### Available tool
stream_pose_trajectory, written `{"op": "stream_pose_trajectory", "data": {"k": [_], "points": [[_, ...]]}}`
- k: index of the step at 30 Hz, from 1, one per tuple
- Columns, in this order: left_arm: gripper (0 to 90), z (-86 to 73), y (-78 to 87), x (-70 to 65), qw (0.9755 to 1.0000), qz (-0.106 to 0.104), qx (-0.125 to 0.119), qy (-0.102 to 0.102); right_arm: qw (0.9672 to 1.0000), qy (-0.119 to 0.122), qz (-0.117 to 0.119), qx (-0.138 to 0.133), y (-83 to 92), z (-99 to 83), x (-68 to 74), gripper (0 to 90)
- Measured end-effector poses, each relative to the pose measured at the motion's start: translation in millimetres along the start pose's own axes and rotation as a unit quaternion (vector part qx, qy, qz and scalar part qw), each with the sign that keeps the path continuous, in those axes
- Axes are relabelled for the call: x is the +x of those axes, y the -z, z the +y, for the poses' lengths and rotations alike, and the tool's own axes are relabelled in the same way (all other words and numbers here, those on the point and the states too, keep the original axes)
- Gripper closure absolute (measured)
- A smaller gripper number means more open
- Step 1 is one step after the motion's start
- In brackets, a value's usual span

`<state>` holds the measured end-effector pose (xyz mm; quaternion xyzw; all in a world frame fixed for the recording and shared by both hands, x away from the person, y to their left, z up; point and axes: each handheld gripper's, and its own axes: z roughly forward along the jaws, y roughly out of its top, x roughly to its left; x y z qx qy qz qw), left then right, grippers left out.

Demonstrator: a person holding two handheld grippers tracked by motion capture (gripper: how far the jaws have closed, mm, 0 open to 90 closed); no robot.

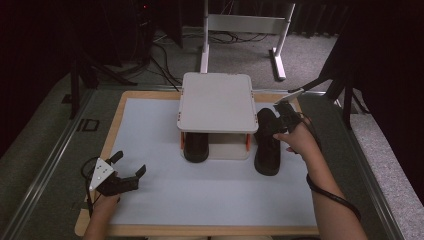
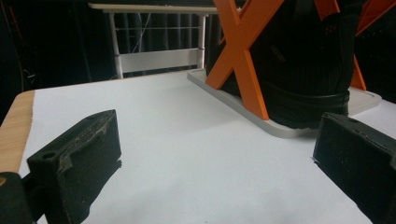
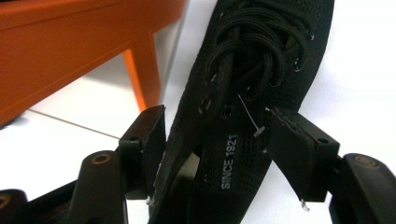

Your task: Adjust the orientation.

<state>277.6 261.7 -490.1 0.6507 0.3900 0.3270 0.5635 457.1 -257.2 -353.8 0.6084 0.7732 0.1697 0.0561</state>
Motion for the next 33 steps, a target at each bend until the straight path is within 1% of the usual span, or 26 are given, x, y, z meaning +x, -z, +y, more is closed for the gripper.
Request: {"op": "stream_pose_trajectory", "data": {"k": [4, 6, 9, 12, 15, 17, 20, 21, 22, 23, 24, 25, 29, 30, 31, 32, 33], "points": [[1.2, -0.1, 0.3, -0.9, 1.0, -0.001, 0.0, -0.006, 0.9987, -0.003, -0.036, 0.036, -11.1, 10.4, 4.3, 36.9], [1.2, -0.2, 0.5, -0.9, 1.0, -0.001, -0.002, -0.005, 0.9978, -0.009, -0.045, 0.049, -16.0, 14.0, 3.8, 39.3], [1.2, -0.2, 0.4, -0.7, 1.0, -0.002, -0.001, -0.006, 0.9962, -0.017, -0.053, 0.067, -23.5, 17.7, 2.9, 39.9], [1.2, -0.2, 0.4, -0.9, 1.0, -0.004, -0.002, -0.008, 0.9949, -0.019, -0.062, 0.077, -30.2, 20.2, 4.4, 45.8], [1.2, -0.5, 0.8, -1.0, 1.0, -0.004, -0.004, -0.007, 0.9947, -0.015, -0.056, 0.085, -34.2, 20.9, 2.3, 51.6], [1.2, -0.5, 0.9, -1.0, 1.0, -0.004, -0.004, -0.006, 0.9948, -0.011, -0.051, 0.087, -34.1, 20.9, 0.7, 52.9], [1.2, -0.7, 1.3, -1.1, 1.0, -0.003, -0.007, -0.006, 0.9955, -0.02, -0.034, 0.086, -36.8, 18.9, -3.7, 58.9], [1.2, -0.7, 1.3, -1.1, 1.0, -0.003, -0.007, -0.006, 0.9955, -0.02, -0.034, 0.086, -36.8, 18.9, -3.7, 58.9], [1.2, -0.8, 1.5, -1.3, 0.9999, -0.003, -0.007, -0.008, 0.9956, -0.022, -0.031, 0.086, -38.3, 18.0, -4.7, 64.0], [1.2, -0.8, 1.5, -1.3, 0.9999, -0.003, -0.007, -0.008, 0.9959, -0.013, -0.026, 0.085, -37.9, 17.7, -4.4, 73.6], [1.2, -0.9, 1.6, -1.2, 0.9999, -0.003, -0.008, -0.007, 0.996, -0.01, -0.021, 0.087, -37.1, 17.8, -3.8, 76.4], [1.2, -0.9, 1.7, -1.2, 0.9999, -0.004, -0.01, -0.005, 0.996, -0.006, -0.019, 0.087, -35.3, 18.0, -3.6, 81.2], [1.2, -1.1, 2.0, -1.3, 0.9999, -0.004, -0.011, -0.003, 0.9951, -0.002, -0.024, 0.096, -33.4, 18.0, -3.6, 82.7], [1.2, -1.1, 2.0, -1.3, 0.9999, -0.004, -0.011, -0.002, 0.9947, 0.006, -0.026, 0.099, -32.2, 17.9, -3.4, 83.1], [1.2, -1.1, 2.0, -1.1, 0.9999, -0.005, -0.011, -0.002, 0.9944, 0.008, -0.029, 0.101, -30.8, 17.6, -4.3, 83.4], [1.2, -1.1, 1.9, -0.9, 0.9999, -0.006, -0.011, 0.0, 0.9926, 0.032, -0.048, 0.107, -27.3, 16.6, -3.6, 83.6], [1.2, -1.0, 1.7, -0.7, 0.9999, -0.007, -0.01, 0.0, 0.9926, 0.032, -0.048, 0.107, -27.3, 16.6, -3.6, 83.6]]}}
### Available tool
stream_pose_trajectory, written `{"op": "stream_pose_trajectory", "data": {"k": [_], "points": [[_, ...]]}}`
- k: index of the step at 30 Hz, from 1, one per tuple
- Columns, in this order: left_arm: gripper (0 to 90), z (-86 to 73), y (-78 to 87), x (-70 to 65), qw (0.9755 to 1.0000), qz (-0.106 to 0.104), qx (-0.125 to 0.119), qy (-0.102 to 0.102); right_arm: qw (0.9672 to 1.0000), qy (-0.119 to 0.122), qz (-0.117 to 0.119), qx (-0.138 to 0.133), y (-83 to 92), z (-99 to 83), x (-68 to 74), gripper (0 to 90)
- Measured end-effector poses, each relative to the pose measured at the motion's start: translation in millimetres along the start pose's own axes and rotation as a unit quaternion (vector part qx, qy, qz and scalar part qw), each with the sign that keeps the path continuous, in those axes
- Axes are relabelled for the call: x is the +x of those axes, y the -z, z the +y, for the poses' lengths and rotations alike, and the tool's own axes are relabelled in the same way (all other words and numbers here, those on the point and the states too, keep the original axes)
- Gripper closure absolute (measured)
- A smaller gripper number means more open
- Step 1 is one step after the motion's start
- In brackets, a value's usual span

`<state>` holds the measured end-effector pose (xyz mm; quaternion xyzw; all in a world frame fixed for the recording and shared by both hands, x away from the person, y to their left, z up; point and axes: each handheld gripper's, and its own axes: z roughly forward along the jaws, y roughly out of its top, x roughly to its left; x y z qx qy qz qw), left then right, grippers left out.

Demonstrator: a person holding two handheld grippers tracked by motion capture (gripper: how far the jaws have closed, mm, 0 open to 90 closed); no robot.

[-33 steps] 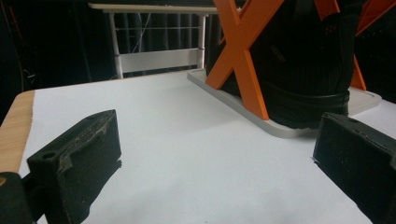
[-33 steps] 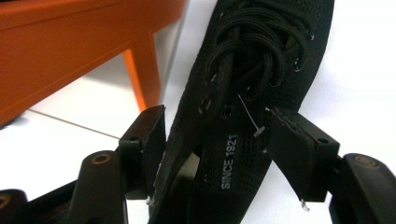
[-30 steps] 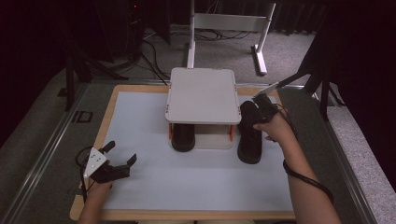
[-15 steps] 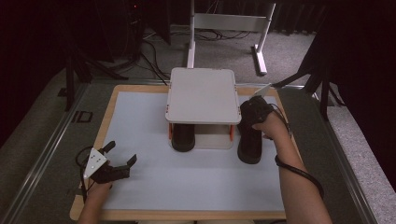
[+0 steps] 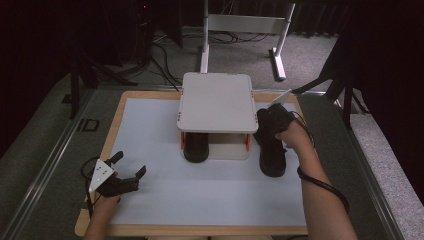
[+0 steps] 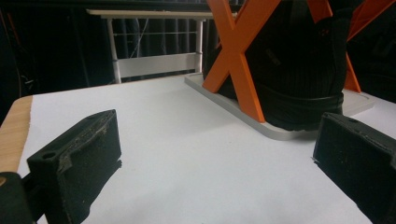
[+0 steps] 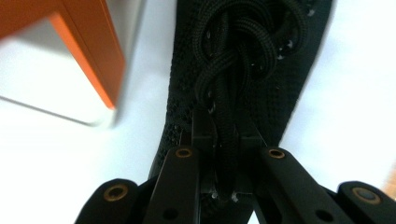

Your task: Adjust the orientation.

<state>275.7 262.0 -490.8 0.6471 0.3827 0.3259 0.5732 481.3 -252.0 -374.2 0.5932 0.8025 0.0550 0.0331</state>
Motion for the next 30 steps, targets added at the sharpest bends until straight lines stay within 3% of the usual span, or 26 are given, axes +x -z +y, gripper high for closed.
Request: {"op": "stream_pose_trajectory", "data": {"k": [6, 8, 9, 13, 18, 19, 22, 26, 30], "points": [[1.2, 0.1, 0.1, 0.6, 1.0, 0.0, 0.0, 0.002, 0.9976, 0.05, -0.043, 0.022, 15.2, -11.1, -11.9, 84.0], [1.2, 0.1, 0.1, 0.7, 1.0, -0.001, 0.0, 0.003, 0.9977, 0.052, -0.039, 0.02, 17.9, -13.5, -14.7, 84.0], [1.2, 0.1, 0.0, 0.9, 1.0, -0.001, 0.001, 0.003, 0.9969, 0.059, -0.05, 0.018, 20.5, -16.0, -15.6, 84.1], [1.2, 0.1, 0.1, 0.7, 1.0, -0.001, 0.001, 0.003, 0.9949, 0.085, -0.052, 0.017, 28.5, -27.1, -21.9, 84.0], [1.2, 0.1, 0.0, 1.1, 1.0, -0.002, 0.001, 0.004, 0.9933, 0.103, -0.046, 0.022, 23.0, -38.1, -25.0, 84.0], [1.2, 0.2, -0.3, 1.2, 1.0, -0.003, 0.002, 0.004, 0.9921, 0.11, -0.054, 0.025, 20.2, -40.8, -24.8, 84.0], [1.2, 0.2, -0.2, 1.5, 1.0, -0.003, 0.002, 0.004, 0.9905, 0.127, -0.046, 0.029, 5.9, -49.5, -23.6, 84.1], [1.2, -0.1, 0.2, 1.1, 1.0, -0.001, -0.001, 0.005, 0.9902, 0.128, -0.055, 0.014, 4.6, -53.8, -21.4, 83.9], [1.2, 0.0, 0.0, 1.4, 1.0, -0.002, 0.001, 0.005, 0.9919, 0.116, -0.052, -0.003, 6.3, -57.9, -22.8, 83.4]]}}
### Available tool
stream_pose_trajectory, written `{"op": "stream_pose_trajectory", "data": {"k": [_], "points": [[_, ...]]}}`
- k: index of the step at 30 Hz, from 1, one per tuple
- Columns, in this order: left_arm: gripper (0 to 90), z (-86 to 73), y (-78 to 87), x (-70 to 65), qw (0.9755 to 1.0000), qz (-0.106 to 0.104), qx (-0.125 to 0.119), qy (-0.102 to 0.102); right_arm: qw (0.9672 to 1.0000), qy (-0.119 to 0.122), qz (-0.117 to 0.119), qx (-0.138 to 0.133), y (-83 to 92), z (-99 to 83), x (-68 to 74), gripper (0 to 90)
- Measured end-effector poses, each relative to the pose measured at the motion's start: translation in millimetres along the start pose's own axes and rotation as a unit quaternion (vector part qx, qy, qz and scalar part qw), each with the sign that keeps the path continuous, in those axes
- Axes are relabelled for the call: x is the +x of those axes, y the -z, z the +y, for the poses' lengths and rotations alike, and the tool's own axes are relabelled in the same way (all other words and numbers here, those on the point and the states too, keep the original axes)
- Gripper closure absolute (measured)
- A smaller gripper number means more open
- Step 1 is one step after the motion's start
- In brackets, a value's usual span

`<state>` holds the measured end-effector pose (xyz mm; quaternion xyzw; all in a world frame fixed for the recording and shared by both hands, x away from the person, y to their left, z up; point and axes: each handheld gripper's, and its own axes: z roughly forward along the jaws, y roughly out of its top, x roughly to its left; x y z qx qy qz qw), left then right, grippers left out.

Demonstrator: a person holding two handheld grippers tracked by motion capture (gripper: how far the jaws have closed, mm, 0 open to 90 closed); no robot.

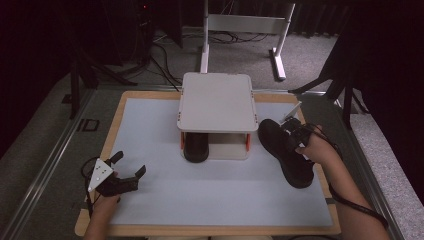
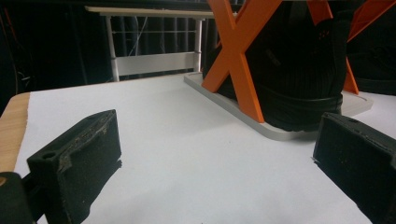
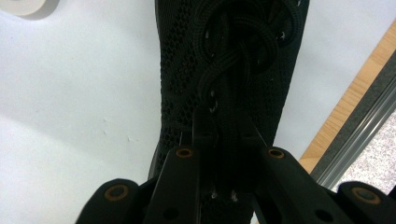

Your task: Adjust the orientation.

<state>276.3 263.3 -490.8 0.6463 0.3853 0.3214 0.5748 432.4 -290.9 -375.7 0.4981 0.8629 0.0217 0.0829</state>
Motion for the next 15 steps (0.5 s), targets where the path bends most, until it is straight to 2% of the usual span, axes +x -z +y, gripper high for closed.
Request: {"op": "stream_pose_trajectory", "data": {"k": [2, 4, 5, 6, 10, 15], "points": [[1.2, 0.0, 0.0, 0.1, 1.0, 0.003, -0.001, 0.003, 0.9999, -0.004, 0.002, -0.011, -0.2, -2.1, -0.4, 82.1], [1.2, -0.1, 0.1, 0.3, 1.0, 0.003, -0.003, 0.006, 0.9986, -0.025, 0.023, -0.041, 2.6, -7.9, -5.8, 80.7], [1.2, -0.2, 0.2, 0.4, 1.0, 0.001, -0.003, 0.007, 0.9986, -0.025, 0.023, -0.041, 2.6, -7.9, -5.8, 80.7], [1.2, -0.2, 0.2, 0.2, 1.0, 0.001, -0.003, 0.006, 0.9979, -0.031, 0.029, -0.048, 2.7, -10.3, -7.2, 80.5], [1.2, -0.1, 0.1, 0.1, 1.0, 0.001, -0.002, 0.005, 0.9957, -0.032, 0.034, -0.08, 5.2, -19.2, -7.3, 76.6], [1.2, -0.3, 0.6, -0.4, 1.0, 0.001, -0.005, 0.006, 0.9886, -0.048, 0.042, -0.136, 2.4, -30.2, -8.6, 73.4]]}}
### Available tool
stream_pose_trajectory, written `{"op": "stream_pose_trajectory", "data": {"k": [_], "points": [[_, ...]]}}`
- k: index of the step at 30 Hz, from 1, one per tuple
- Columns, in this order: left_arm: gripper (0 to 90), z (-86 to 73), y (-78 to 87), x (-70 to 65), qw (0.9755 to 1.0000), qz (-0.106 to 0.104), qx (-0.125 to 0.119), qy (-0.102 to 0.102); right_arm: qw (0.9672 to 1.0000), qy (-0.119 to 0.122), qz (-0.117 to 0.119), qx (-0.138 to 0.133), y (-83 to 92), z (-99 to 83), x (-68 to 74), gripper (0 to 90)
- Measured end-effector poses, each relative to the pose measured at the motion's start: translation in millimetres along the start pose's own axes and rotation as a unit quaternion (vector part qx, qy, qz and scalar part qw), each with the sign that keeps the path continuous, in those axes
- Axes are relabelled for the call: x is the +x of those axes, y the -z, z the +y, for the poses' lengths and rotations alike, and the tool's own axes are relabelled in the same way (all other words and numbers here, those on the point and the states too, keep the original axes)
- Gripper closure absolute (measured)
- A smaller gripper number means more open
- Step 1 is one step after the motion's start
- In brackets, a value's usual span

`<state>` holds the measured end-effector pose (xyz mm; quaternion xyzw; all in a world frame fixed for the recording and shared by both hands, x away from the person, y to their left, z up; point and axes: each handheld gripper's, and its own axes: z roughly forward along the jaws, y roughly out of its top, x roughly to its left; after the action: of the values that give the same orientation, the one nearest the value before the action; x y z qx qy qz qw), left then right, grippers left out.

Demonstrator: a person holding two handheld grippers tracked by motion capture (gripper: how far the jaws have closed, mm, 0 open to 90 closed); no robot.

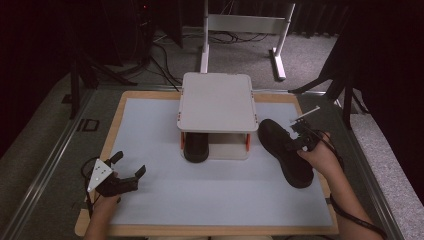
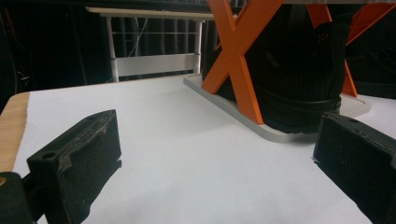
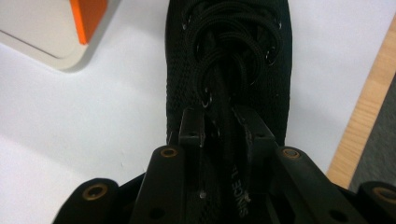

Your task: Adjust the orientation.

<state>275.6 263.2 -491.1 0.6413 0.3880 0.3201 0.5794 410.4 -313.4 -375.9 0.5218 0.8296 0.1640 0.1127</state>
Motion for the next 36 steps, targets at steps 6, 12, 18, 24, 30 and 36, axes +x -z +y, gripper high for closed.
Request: {"op": "stream_pose_trajectory", "data": {"k": [6, 12, 18, 24, 30, 36], "points": [[1.2, 0.2, -0.3, 0.0, 1.0, 0.0, 0.003, 0.0, 0.9972, -0.012, 0.007, -0.073, 4.2, -17.9, -2.1, 65.8], [1.2, 0.1, -0.2, -0.1, 1.0, 0.0, 0.001, 0.0, 0.986, -0.012, -0.009, -0.166, 7.4, -40.1, 3.3, 65.5], [1.2, 0.1, -0.2, -0.1, 1.0, 0.0, 0.0, 0.001, 0.9796, -0.02, -0.008, -0.2, 11.3, -53.4, 1.5, 59.2], [1.2, 0.0, -0.1, 0.0, 1.0, 0.0, -0.001, 0.004, 0.96, -0.028, 0.005, -0.279, 15.4, -68.6, 4.2, 48.6], [1.2, 0.0, 0.2, 0.5, 1.0, -0.001, -0.002, 0.005, 0.9473, -0.039, 0.004, -0.318, 15.6, -79.9, 5.2, 46.4], [1.2, -0.1, 0.2, 0.4, 1.0, 0.0, -0.002, 0.005, 0.9278, -0.04, 0.0, -0.371, 15.6, -96.9, 9.0, 45.2]]}}
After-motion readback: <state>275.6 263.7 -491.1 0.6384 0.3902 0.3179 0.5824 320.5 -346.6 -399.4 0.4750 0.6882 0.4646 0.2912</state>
